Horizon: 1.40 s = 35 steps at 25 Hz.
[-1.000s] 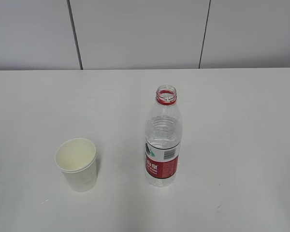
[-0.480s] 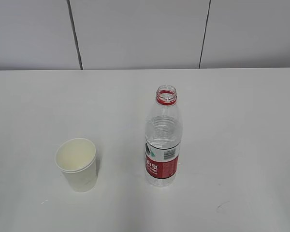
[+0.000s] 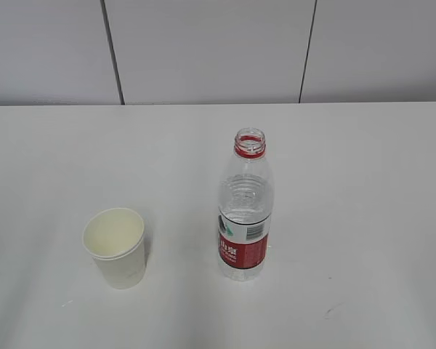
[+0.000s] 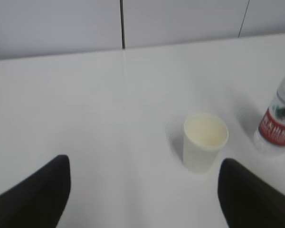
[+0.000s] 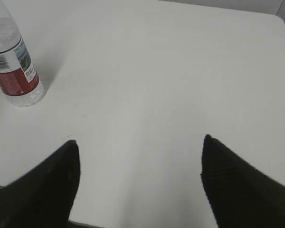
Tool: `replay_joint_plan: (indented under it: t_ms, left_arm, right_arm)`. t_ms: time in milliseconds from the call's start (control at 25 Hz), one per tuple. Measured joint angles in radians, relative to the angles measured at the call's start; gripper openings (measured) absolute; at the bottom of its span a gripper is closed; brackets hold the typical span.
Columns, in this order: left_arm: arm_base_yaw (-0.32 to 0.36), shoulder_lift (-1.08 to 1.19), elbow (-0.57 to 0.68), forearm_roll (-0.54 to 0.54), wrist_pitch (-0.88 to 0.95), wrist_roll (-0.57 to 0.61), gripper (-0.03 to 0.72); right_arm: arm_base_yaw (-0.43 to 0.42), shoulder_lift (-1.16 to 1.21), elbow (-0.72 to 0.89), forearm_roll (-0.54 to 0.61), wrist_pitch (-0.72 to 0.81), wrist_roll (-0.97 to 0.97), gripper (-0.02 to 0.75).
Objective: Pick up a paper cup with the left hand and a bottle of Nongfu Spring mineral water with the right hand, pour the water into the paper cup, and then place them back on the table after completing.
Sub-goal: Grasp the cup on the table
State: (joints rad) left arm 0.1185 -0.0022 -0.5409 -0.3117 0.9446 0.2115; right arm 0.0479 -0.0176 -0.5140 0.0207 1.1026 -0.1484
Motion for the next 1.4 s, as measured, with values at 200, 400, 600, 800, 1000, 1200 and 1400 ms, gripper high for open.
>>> replay_joint_plan:
  t_ms: [200, 400, 600, 800, 1000, 1200, 1400]
  left_arm:
    - [0.000, 0.000, 0.062, -0.085, -0.167, 0.085, 0.574]
    - [0.000, 0.000, 0.151, -0.267, -0.290, 0.223, 0.559]
    - [0.000, 0.020, 0.180, -0.337, -0.396, 0.297, 0.547]
    - [0.000, 0.090, 0.180, -0.345, -0.436, 0.368, 0.542]
    - [0.000, 0.115, 0.181, -0.344, -0.436, 0.481, 0.542]
    - [0.000, 0.116, 0.181, -0.351, -0.436, 0.501, 0.542]
    - [0.000, 0.116, 0.181, -0.354, -0.436, 0.503, 0.535]
  right_arm:
    - [0.000, 0.028, 0.007, 0.046, -0.169, -0.095, 0.587]
    - [0.000, 0.081, 0.058, 0.105, -0.335, -0.140, 0.587]
    - [0.000, 0.142, 0.130, 0.133, -0.532, -0.187, 0.587]
    - [0.000, 0.205, 0.146, 0.154, -0.614, -0.193, 0.587]
    - [0.000, 0.207, 0.146, 0.163, -0.624, -0.196, 0.587]
    - [0.000, 0.207, 0.146, 0.164, -0.625, -0.198, 0.587]
    - [0.000, 0.207, 0.146, 0.164, -0.626, -0.199, 0.587]
